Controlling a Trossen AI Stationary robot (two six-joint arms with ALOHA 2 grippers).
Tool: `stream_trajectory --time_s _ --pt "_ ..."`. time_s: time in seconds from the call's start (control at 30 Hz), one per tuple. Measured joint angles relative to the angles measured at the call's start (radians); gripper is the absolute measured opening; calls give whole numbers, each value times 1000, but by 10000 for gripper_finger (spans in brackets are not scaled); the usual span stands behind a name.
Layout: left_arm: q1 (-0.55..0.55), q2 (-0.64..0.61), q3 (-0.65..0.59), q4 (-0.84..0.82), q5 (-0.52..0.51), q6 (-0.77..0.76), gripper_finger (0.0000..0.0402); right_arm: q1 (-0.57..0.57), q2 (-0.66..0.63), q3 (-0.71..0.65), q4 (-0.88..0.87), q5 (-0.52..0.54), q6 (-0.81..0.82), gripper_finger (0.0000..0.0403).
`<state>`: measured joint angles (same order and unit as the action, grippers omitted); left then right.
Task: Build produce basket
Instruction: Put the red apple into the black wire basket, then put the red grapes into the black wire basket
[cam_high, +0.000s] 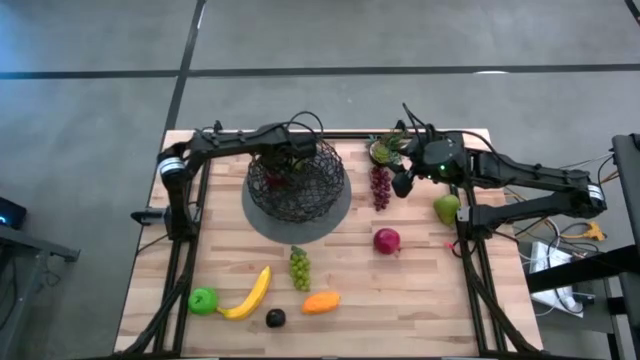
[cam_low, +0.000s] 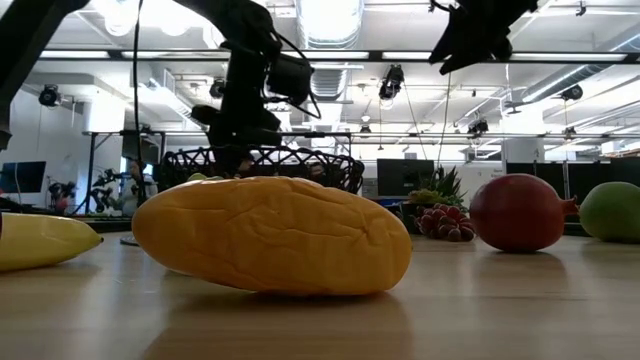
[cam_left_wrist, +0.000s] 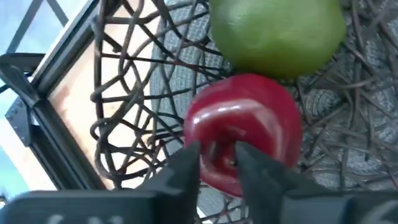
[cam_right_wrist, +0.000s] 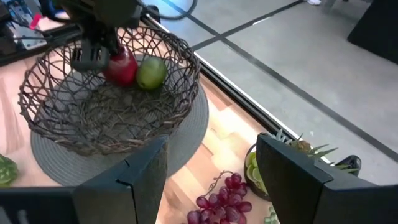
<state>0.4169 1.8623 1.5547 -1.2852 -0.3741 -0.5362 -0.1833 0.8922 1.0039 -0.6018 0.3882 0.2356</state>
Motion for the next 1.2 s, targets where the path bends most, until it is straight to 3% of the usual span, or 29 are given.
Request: stream_trajectory --time_s 0.2,0.47,0.7,0.93,1.2 --pt "3 -67 23 -7 0 1 146 0 29 0 -29 -38 7 226" --pt "-35 -263 48 14 10 -46 153 -2 140 0 -182 -135 253 226" --pt "-174 -433 1 293 6 -110 153 -116 328 0 -232 -282 321 226" --pt "-289 -480 -109 621 2 -53 153 -207 548 103 -132 -310 100 226" --pt "-325 -476 -138 630 5 -60 152 -241 824 367 -246 -310 -395 226"
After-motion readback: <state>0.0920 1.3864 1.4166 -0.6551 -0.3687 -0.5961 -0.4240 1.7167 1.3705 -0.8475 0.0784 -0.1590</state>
